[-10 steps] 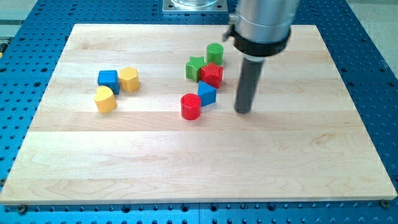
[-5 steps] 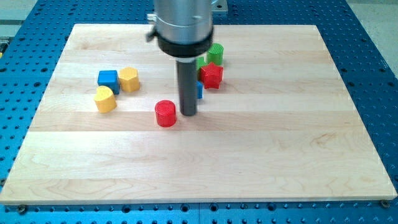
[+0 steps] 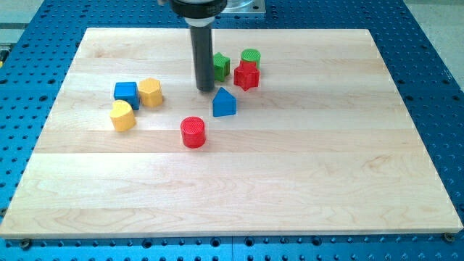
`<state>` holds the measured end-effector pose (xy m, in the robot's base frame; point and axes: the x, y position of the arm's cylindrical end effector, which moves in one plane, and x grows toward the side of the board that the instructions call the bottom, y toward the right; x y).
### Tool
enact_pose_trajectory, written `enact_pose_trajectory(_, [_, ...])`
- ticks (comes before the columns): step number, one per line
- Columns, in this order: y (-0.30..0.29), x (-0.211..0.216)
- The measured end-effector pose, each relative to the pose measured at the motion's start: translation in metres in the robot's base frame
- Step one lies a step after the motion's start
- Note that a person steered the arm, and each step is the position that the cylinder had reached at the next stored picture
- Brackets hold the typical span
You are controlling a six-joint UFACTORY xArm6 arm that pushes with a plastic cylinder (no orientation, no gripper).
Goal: Place the triangle horizontal to the green star
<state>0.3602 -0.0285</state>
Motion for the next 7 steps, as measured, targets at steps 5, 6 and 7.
enact_pose_trajectory(5, [0.02, 0.071])
enact_pose_trajectory(6, [-0.016, 0.071])
enact_pose_trajectory(7, [-0.034, 0.071])
